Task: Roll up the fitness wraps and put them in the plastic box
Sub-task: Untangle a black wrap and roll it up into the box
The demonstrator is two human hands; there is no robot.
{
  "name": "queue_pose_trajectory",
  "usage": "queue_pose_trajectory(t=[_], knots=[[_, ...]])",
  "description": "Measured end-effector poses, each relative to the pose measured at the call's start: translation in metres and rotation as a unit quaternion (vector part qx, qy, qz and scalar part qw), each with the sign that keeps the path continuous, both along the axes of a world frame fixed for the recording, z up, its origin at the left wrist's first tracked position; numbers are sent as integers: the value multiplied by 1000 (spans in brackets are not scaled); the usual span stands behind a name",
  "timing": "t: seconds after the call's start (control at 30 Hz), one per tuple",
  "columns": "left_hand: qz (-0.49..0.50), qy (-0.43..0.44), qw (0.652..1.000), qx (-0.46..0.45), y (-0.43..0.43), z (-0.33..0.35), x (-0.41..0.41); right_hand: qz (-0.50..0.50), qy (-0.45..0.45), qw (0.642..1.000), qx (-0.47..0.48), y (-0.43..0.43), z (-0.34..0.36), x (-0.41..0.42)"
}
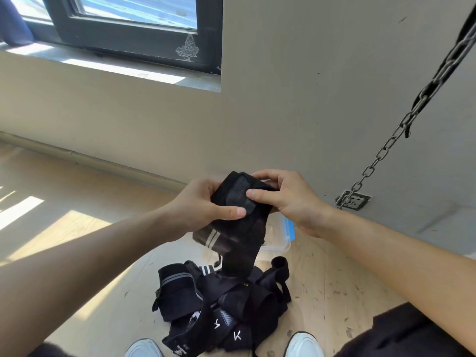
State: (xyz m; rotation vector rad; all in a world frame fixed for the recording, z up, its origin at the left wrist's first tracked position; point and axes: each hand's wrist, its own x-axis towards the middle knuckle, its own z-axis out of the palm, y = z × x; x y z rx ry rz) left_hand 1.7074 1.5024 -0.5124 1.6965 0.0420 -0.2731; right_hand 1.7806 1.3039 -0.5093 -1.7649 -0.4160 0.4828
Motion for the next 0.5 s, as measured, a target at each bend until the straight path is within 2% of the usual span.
queue_pose_trajectory(t=[0.1,0.17,0.33,0.4,0.5], knots=[[5,0,1000,-20,-1,-1,3,-8,3,1000,-4,-1,3,4],[-25,6,999,-23,4,-2,4,-22,-3,1000,-10,-4,8,7],[-106,27,992,67,18,-8,-2,-94,-19,995,-15,-17,21,22],[-107,29,991,69,19,-10,-5,-85,-9,994,-61,-22,23,28],[-82,6,996,44,16,-4,-4,6,36,983,-179,-30,21,31]])
